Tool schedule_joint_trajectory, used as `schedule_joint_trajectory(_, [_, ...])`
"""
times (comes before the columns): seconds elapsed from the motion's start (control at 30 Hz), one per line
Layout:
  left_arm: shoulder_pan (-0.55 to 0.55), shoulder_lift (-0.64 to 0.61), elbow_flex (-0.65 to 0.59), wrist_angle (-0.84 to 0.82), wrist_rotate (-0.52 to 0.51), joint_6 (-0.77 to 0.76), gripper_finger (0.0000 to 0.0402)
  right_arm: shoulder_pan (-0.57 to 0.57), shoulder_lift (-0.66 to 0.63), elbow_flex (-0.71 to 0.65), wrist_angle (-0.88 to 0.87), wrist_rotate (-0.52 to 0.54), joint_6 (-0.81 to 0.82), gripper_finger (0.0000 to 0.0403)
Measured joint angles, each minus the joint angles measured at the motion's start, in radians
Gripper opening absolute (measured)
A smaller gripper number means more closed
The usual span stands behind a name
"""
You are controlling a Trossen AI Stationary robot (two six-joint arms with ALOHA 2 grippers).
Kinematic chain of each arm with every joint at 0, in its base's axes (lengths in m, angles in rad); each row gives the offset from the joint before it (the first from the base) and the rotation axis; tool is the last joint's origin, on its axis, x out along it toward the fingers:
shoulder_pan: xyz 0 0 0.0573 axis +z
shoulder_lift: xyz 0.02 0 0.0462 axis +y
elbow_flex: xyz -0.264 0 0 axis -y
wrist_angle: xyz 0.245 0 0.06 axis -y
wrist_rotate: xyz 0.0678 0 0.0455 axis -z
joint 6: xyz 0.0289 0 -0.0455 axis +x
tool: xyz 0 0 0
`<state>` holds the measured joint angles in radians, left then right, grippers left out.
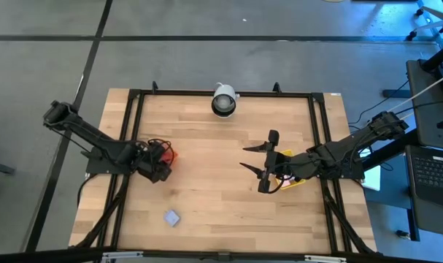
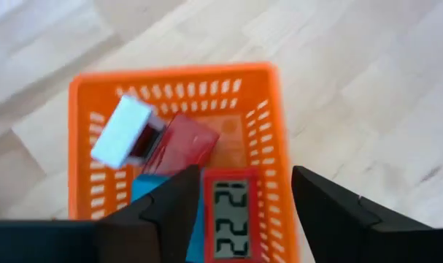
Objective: Pick & Place Office items
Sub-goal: Put the purple charger adapter into the yellow basket
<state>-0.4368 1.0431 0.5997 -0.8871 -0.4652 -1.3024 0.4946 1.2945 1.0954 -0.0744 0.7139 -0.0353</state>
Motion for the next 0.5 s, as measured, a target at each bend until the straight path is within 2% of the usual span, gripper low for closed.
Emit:
schedule_joint_trajectory(0.07, [0.009,0.000,0.024,-0.001,0.014,0.063,0.0214,0.000,0.000,0.000,0.000,0.000,0.001,0.0217])
schedule_joint_trajectory(0.13, [0.014,0.000,0.060,-0.001,0.081,0.150,0.0213,0.000,0.000,0.000,0.000,0.000,0.008,0.0217])
schedule_joint_trajectory(0.23, [0.001,0.000,0.133,0.017,0.293,0.302,0.0209,0.000,0.000,0.000,0.000,0.000,0.023,0.0217])
schedule_joint_trajectory(0.3, [-0.038,0.000,0.175,0.090,0.416,0.346,0.0205,0.000,0.000,0.000,0.000,0.001,0.029,0.0217])
schedule_joint_trajectory(0.37, [-0.094,0.001,0.201,0.195,0.428,0.355,0.0202,0.000,0.000,0.000,0.000,0.001,0.050,0.0217])
schedule_joint_trajectory(0.5, [-0.206,0.061,0.217,0.324,0.303,0.387,0.0198,0.000,0.000,0.000,0.000,0.003,0.079,0.0217])
